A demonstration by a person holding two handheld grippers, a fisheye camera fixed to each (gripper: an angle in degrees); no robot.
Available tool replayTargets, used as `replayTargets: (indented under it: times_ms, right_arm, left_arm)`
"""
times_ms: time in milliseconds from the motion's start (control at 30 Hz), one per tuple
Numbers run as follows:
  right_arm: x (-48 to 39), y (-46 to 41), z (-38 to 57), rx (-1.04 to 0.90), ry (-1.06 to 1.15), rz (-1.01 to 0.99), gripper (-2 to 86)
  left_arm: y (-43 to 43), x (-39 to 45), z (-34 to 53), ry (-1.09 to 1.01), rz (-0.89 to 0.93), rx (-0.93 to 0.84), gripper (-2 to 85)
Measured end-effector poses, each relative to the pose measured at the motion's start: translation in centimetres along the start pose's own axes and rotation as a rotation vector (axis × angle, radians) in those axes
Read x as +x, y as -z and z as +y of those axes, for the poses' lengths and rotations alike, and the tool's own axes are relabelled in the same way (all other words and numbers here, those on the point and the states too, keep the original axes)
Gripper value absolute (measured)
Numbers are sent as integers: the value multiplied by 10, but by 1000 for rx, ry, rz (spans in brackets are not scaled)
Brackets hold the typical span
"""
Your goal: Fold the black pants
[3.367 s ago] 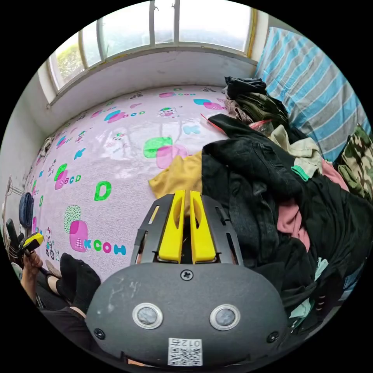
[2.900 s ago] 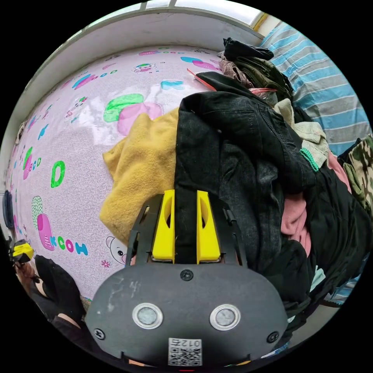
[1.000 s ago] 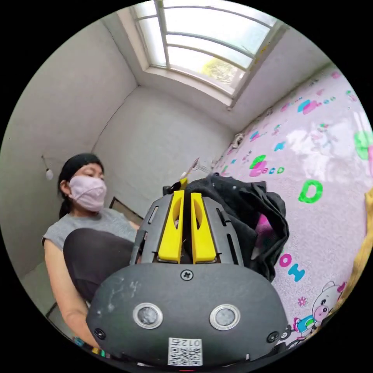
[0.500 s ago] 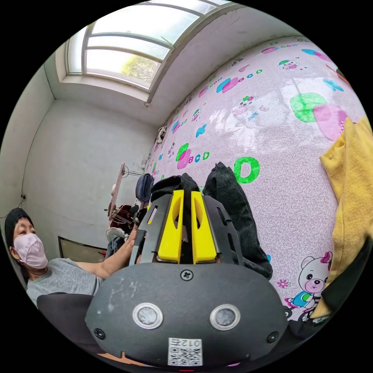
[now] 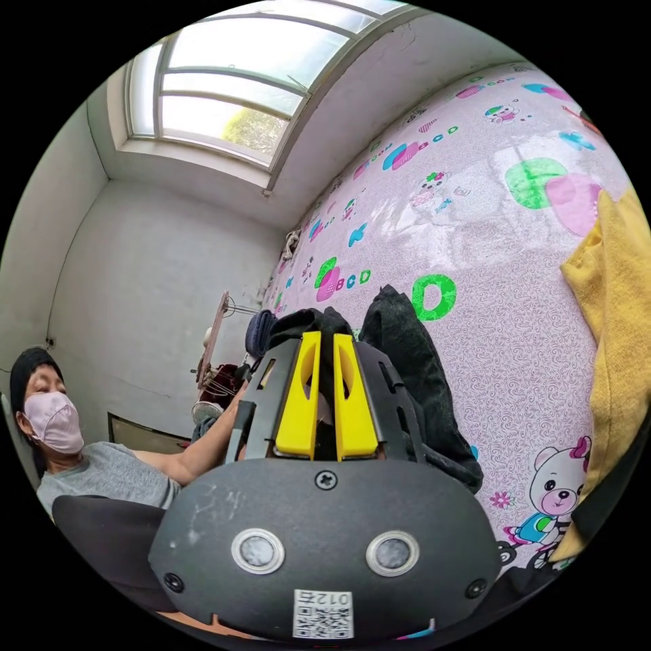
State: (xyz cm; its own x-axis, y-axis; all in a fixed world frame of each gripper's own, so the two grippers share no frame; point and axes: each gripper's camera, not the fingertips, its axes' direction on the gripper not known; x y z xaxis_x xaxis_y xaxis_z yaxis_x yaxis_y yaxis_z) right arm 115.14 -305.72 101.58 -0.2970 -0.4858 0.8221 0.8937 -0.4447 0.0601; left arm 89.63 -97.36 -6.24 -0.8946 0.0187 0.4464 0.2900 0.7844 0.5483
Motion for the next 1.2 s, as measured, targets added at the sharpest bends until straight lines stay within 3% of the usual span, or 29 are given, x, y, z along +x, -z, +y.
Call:
replayTargets:
  times_ms: [133,233,300,400,467,567,767,967,1200]
  right_arm:
    - [3,6,-26,28,66,79,21]
    - [-21,0,-69,-26,192,158,22]
    - [-36,-12,-97,-76,255,209,20]
    - [-47,-18,-132,-35,313,283,15]
    - [-35,-31,-146,-118,313,202,18]
    - [-4,-46,-152,-206,255,234,25]
    - [81,-48,-166,-346,18,275,73]
    - [145,-32,-207,-315,-266,276,122]
    - [147,-20,-282,-317,-327,273,15]
  left_arm:
    - [20,32,10,-126,-20,14,50]
    - [55,102,25,-357,-33,72,44]
    - [97,167,55,-569,-150,189,45]
    - [147,219,96,-704,-350,345,47]
    - [176,225,115,-720,-342,413,49]
    - [218,209,131,-695,-257,426,51]
    - [286,155,158,-561,-397,556,52]
    - [324,101,168,-426,-428,568,53]
    - [346,73,154,-365,-405,549,53]
